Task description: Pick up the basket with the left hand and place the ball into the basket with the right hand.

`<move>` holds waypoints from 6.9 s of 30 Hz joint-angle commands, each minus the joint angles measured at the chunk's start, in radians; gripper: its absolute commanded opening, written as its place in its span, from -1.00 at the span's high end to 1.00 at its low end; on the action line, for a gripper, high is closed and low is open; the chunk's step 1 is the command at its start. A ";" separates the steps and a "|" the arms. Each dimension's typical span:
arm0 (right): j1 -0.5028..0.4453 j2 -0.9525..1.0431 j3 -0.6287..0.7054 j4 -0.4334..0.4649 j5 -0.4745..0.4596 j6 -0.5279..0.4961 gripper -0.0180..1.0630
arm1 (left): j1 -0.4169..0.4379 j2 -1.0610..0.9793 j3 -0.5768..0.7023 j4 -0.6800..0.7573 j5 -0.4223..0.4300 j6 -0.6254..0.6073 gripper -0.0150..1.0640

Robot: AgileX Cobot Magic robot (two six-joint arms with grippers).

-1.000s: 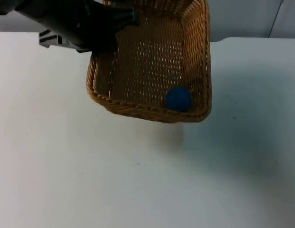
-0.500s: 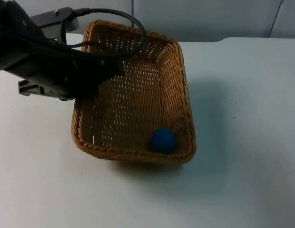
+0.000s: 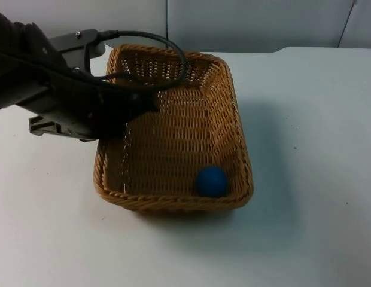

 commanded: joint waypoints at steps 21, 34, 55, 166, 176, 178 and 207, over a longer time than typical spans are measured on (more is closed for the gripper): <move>-0.005 -0.009 0.000 -0.008 -0.008 0.003 -0.90 | -0.014 -0.018 0.003 0.123 0.056 0.006 -0.98; -0.005 -0.025 0.000 -0.004 -0.008 0.007 -0.90 | 0.038 -0.287 -0.029 0.215 0.254 0.002 -0.98; 0.037 -0.064 0.000 0.010 0.000 0.007 -0.90 | 0.280 -0.766 -0.027 0.930 0.622 -0.469 -0.98; 0.159 -1.091 0.589 0.093 0.296 0.048 -0.90 | 0.216 -1.919 0.442 0.757 1.147 -0.177 -0.98; 0.006 -1.091 0.589 0.093 0.296 0.052 -0.90 | 0.388 -1.919 0.442 0.757 1.147 -0.177 -0.98; -0.025 -1.091 0.589 0.093 0.296 0.052 -0.90 | 0.423 -1.919 0.442 0.757 1.147 -0.177 -0.98; -0.062 -1.116 0.587 0.098 0.292 0.052 -0.90 | 0.526 -1.971 0.442 0.761 1.147 -0.177 -0.98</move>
